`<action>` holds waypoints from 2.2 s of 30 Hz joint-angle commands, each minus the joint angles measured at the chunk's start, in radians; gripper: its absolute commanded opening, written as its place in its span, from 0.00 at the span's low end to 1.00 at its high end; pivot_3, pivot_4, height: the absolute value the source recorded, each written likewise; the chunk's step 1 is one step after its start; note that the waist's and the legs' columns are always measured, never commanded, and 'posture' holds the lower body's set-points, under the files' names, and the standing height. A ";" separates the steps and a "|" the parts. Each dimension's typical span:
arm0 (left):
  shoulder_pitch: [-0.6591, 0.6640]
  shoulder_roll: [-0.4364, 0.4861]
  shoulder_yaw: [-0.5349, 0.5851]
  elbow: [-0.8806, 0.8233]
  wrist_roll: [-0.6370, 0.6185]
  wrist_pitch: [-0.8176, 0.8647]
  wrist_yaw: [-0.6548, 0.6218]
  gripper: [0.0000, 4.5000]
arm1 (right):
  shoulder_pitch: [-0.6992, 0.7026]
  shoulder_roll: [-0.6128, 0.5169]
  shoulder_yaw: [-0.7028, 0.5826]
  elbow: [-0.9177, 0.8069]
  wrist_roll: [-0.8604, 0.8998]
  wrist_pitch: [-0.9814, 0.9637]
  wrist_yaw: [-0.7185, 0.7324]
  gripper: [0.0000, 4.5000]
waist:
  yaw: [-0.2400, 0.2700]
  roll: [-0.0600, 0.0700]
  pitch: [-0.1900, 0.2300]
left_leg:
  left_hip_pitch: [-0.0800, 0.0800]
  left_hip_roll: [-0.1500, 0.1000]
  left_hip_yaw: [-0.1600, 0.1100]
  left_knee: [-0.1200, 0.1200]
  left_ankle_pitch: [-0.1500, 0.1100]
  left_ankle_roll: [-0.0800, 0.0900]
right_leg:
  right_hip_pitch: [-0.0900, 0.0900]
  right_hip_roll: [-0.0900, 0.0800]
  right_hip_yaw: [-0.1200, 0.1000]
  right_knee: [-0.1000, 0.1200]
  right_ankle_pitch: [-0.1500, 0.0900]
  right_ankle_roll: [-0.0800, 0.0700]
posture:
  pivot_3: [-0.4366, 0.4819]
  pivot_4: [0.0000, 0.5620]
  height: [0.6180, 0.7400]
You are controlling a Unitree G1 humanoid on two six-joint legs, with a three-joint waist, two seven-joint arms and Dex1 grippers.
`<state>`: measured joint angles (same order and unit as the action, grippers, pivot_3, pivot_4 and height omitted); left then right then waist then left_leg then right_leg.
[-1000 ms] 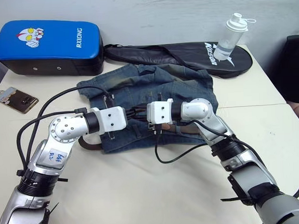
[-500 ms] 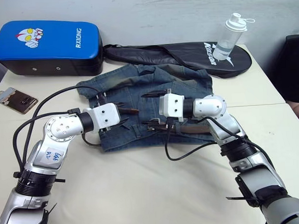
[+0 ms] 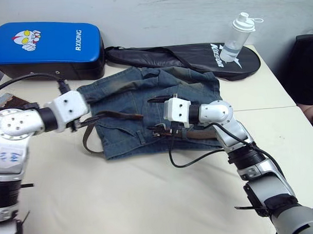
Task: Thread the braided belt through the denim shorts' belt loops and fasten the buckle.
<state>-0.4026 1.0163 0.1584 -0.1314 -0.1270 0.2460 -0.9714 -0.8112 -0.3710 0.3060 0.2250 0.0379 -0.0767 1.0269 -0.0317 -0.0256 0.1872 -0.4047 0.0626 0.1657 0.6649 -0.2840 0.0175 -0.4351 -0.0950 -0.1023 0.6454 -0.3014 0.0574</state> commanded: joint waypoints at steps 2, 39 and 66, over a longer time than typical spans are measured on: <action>-0.088 -0.009 -0.066 0.159 0.035 -0.076 -0.031 0.58 | 0.000 0.007 -0.022 -0.103 0.055 0.073 0.017 0.97 | 0.008 0.000 0.000 | 0.000 0.000 0.000 0.001 0.000 0.000 | 0.000 0.000 -0.001 0.001 0.000 0.000 | 0.48 0.27 1.00; -0.614 -0.261 -0.238 1.041 0.150 -0.786 -0.275 0.02 | 0.079 -0.058 -0.077 -0.349 0.065 0.343 -0.137 1.00 | -0.002 -0.001 -0.001 | -0.002 0.000 0.010 0.003 -0.001 0.001 | -0.009 0.002 -0.002 0.008 0.000 0.000 | 0.48 0.27 1.00; -0.419 -0.213 -0.221 0.631 0.114 -0.630 -0.201 0.00 | -0.187 0.202 0.014 0.353 -0.087 -0.177 -0.162 0.32 | -0.003 -0.001 -0.001 | -0.002 -0.001 0.011 0.005 -0.001 0.002 | -0.009 0.001 -0.002 0.010 0.000 0.000 | 0.48 0.27 1.00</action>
<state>-0.8198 0.7896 -0.0793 0.5238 0.0060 -0.3929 -1.1802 -0.9724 -0.1746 0.3421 0.5846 -0.0593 -0.2164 0.8597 -0.0351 -0.0268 0.1865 -0.4063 0.0621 0.1766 0.6703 -0.2848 0.0190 -0.4440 -0.0938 -0.1042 0.6556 -0.3017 0.0570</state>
